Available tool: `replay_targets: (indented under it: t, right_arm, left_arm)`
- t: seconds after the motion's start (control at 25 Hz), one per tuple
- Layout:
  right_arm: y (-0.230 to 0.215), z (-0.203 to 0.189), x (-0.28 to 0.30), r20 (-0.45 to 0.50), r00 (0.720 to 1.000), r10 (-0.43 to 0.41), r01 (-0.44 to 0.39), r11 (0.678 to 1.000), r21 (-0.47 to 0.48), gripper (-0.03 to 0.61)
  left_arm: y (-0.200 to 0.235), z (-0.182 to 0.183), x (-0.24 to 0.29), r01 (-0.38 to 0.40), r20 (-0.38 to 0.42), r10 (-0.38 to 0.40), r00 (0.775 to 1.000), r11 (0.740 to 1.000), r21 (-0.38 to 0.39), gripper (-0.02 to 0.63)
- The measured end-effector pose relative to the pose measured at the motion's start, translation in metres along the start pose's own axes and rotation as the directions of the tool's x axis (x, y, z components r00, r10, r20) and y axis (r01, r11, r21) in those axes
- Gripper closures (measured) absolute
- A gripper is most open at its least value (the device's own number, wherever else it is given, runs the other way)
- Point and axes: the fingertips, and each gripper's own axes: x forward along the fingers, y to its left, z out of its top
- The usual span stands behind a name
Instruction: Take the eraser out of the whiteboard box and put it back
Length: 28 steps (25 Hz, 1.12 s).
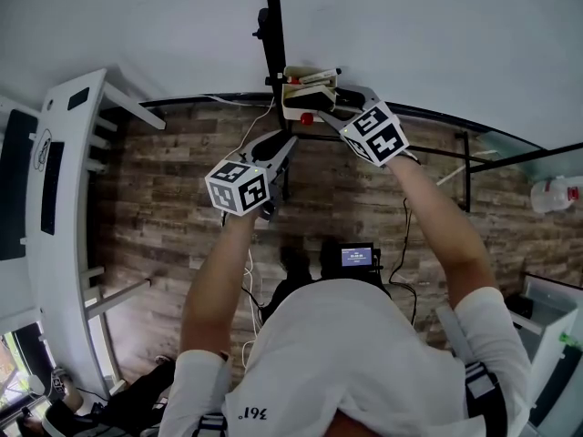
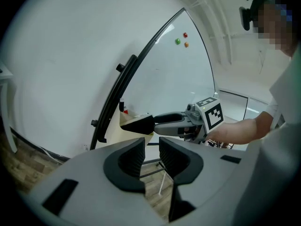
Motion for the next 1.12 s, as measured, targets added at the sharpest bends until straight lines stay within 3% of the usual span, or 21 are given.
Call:
replay_targets:
  t: [0.44,1.12]
  right_arm:
    - [0.001,0.001,0.027,-0.041,0.999,0.010,-0.012,0.999,-0.032,0.339]
    - [0.004,0.004,0.027,-0.056,0.998,-0.010,0.005,0.995,-0.095,0.362]
  left_arm:
    - [0.020,-0.008,0.011,-0.023,-0.047,0.022,0.999,1.000,-0.016,0.531]
    - [0.007,-0.014,0.026,0.021,-0.064,-0.023,0.998,0.999,-0.036,0.531]
